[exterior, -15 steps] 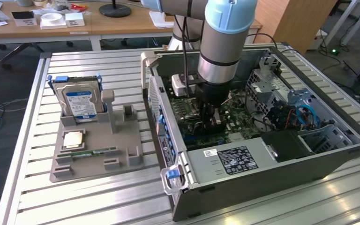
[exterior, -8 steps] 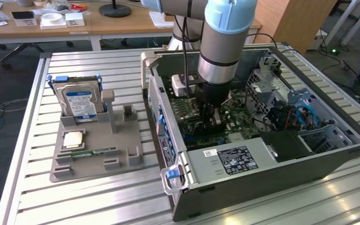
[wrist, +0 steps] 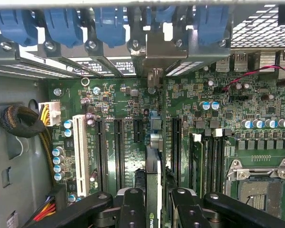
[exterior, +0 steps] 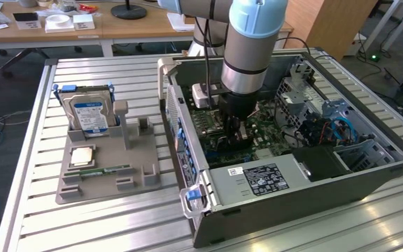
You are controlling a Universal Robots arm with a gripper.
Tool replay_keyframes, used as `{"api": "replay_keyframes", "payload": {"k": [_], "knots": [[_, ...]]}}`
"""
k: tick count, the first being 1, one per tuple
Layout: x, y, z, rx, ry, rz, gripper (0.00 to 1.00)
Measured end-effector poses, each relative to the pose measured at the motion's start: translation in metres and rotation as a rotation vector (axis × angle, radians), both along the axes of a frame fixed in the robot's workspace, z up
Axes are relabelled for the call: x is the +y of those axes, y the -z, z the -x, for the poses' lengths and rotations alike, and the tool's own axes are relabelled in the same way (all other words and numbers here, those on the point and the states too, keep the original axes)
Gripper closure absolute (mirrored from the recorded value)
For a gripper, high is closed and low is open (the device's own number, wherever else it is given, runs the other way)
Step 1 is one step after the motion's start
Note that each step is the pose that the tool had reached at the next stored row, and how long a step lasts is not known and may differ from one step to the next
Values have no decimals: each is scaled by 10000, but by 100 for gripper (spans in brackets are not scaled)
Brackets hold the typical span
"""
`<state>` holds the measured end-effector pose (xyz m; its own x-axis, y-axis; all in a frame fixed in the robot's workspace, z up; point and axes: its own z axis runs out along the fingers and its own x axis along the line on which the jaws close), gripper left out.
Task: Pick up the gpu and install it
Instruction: 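Insert the gpu into the slot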
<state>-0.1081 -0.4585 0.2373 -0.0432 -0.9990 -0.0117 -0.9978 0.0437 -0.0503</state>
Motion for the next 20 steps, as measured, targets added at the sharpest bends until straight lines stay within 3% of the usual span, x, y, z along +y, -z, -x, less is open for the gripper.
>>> {"api": "replay_keyframes", "payload": {"k": [20], "knots": [[0,0,16,-5,-14,0,74]]}}
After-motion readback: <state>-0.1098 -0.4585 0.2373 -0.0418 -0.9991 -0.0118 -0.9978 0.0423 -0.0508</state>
